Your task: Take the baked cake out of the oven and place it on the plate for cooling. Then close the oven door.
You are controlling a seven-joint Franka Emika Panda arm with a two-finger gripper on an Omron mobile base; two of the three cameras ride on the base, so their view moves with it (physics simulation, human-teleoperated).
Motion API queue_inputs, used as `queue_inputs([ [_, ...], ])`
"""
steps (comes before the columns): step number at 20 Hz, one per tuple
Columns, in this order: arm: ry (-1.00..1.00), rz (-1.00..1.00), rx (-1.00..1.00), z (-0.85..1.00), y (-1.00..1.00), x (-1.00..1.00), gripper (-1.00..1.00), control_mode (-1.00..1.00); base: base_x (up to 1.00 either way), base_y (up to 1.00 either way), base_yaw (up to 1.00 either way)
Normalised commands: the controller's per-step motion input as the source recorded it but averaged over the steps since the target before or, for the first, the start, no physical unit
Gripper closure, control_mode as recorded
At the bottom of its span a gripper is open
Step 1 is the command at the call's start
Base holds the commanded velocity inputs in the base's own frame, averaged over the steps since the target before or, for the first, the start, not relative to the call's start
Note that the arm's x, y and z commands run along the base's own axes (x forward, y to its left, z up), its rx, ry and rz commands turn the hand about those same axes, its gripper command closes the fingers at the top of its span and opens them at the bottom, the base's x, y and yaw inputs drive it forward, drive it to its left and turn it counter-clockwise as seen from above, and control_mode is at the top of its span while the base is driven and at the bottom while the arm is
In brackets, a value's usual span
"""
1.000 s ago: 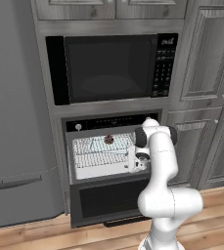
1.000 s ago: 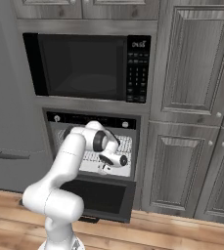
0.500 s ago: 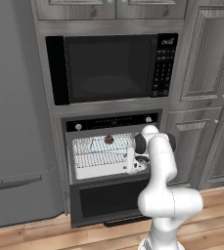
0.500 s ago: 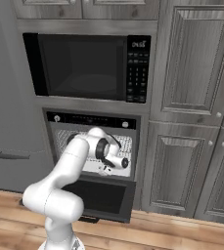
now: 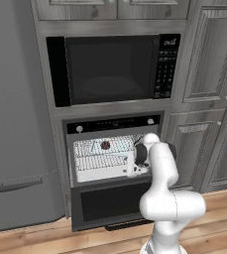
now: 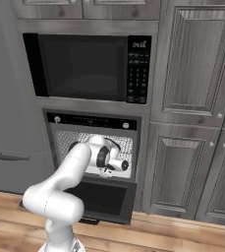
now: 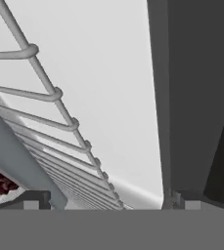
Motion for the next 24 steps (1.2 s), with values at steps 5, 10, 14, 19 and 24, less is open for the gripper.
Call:
queue_inputs([
  [5,0.0,-0.01,0.0,-0.13,0.03,0.25,-1.0,-1.0,0.0,0.0,0.0],
  [10,0.0,0.0,0.0,-0.13,0.05,0.28,-1.0,-1.0,0.0,0.0,0.0],
  [14,0.0,0.0,0.0,-0.15,0.06,0.22,-1.0,-1.0,0.0,0.0,0.0],
  [19,0.05,0.0,0.0,-0.17,0.05,0.16,-1.0,-1.0,0.0,0.0,0.0],
  [24,0.11,0.0,0.0,-0.28,0.02,-0.06,-1.0,-1.0,0.0,0.0,0.0],
])
